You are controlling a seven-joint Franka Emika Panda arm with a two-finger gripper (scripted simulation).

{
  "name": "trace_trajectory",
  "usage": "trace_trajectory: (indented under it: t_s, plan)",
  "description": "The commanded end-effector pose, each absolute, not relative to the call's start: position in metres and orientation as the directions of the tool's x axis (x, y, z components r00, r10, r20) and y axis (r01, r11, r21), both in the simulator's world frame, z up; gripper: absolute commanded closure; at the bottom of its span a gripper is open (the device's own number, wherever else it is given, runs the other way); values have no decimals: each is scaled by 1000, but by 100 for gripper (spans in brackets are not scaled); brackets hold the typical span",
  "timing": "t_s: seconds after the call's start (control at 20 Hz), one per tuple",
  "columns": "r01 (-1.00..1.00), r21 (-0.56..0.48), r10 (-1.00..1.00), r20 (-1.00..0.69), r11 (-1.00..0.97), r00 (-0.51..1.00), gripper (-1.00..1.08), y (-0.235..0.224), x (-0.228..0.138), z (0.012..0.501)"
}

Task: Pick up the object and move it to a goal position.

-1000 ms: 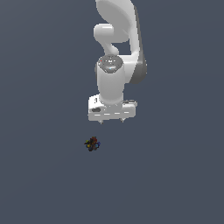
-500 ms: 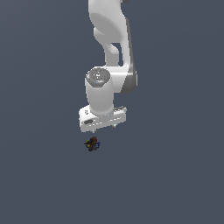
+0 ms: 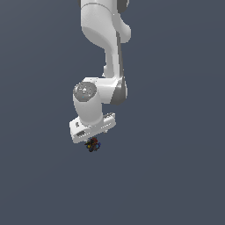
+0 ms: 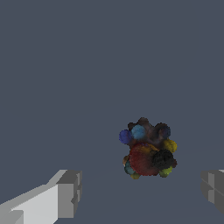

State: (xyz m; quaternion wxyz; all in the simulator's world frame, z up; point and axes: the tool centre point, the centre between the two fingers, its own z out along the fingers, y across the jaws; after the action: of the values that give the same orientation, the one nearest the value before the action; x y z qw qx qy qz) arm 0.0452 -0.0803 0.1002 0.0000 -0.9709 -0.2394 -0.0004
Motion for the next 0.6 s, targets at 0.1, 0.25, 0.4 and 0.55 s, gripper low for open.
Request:
trace_trajectory:
  t_s: [0.1, 0.25, 0.4, 0.55]
  plan:
    - [520, 0, 520, 0, -854, 854, -92, -94, 50, 89]
    - [543, 0, 543, 0, -840, 840, -92, -100, 52, 85]
    - [558, 0, 558, 0, -830, 830, -92, -104, 53, 81]
    - [565, 0, 565, 0, -825, 825, -92, -106, 54, 80]
